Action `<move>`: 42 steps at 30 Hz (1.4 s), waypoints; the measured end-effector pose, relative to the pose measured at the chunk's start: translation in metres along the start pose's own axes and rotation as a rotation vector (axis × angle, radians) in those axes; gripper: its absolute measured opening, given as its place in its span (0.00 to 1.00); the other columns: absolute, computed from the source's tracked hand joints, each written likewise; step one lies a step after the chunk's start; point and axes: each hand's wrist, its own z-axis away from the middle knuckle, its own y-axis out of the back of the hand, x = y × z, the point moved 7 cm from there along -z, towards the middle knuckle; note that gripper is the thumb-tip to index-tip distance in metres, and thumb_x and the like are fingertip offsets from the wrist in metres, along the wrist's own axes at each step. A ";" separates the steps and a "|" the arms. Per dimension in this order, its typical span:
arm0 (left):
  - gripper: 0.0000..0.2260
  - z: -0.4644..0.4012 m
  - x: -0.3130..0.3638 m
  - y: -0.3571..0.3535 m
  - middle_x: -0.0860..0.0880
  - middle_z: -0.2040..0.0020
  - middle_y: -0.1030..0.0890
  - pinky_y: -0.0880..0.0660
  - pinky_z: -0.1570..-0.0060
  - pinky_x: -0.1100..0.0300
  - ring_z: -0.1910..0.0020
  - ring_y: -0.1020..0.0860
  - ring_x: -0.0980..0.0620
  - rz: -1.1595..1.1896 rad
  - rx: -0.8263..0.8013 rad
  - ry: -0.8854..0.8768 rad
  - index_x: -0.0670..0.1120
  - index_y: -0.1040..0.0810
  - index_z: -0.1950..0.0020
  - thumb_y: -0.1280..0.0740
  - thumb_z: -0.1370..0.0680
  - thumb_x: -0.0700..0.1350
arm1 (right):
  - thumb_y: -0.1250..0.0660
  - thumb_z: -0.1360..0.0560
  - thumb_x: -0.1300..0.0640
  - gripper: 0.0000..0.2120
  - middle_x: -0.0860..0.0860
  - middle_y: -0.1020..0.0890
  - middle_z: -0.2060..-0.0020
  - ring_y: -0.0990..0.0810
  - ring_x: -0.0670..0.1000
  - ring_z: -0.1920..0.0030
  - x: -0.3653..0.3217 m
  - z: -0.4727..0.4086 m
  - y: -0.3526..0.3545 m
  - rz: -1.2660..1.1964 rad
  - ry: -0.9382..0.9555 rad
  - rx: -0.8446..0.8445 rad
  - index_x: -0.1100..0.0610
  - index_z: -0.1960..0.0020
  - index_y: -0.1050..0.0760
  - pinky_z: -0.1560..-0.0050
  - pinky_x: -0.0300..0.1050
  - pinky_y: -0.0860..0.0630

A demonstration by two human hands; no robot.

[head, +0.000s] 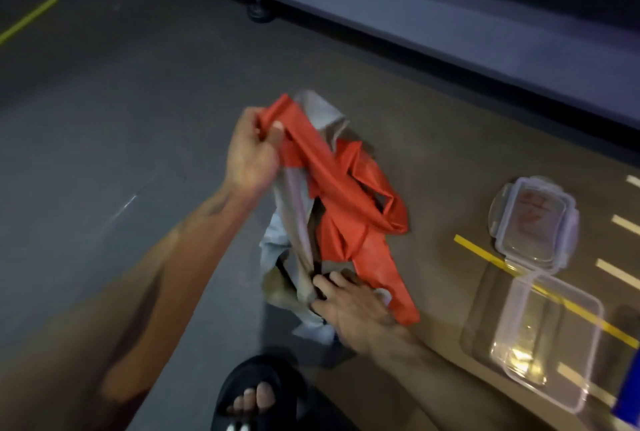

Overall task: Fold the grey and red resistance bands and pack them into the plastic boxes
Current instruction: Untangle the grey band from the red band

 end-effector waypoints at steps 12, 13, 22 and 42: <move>0.12 -0.019 0.017 0.169 0.51 0.61 0.21 0.24 0.59 0.48 0.59 0.26 0.51 0.228 0.508 -0.035 0.56 0.20 0.62 0.33 0.22 0.59 | 0.35 0.24 0.51 0.16 0.51 0.19 0.39 0.19 0.56 0.39 0.099 0.034 -0.007 -0.186 -0.490 -0.033 0.49 0.36 0.25 0.43 0.46 0.24; 0.12 -0.022 0.008 0.187 0.48 0.57 0.19 0.22 0.55 0.41 0.57 0.24 0.49 0.241 0.583 -0.018 0.56 0.21 0.59 0.35 0.22 0.61 | 0.35 0.24 0.49 0.17 0.50 0.19 0.38 0.19 0.55 0.38 0.112 0.041 -0.009 -0.163 -0.572 -0.042 0.49 0.36 0.25 0.40 0.46 0.23; 0.18 0.005 -0.037 0.149 0.34 0.51 0.21 0.29 0.54 0.45 0.52 0.22 0.36 -0.488 0.281 0.071 0.38 0.25 0.47 0.37 0.19 0.54 | 0.35 0.27 0.53 0.31 0.57 0.19 0.40 0.19 0.61 0.40 0.115 0.039 0.022 -0.292 -0.732 0.260 0.52 0.27 0.41 0.44 0.50 0.23; 0.43 0.037 -0.059 -0.058 0.44 0.25 0.31 0.24 0.38 0.45 0.31 0.25 0.39 -0.910 -0.789 -0.081 0.60 0.58 0.17 0.31 0.21 0.48 | 0.29 0.37 0.52 0.13 0.49 0.20 0.39 0.28 0.50 0.31 -0.001 -0.027 0.016 -0.624 0.121 0.184 0.53 0.53 0.19 0.27 0.47 0.35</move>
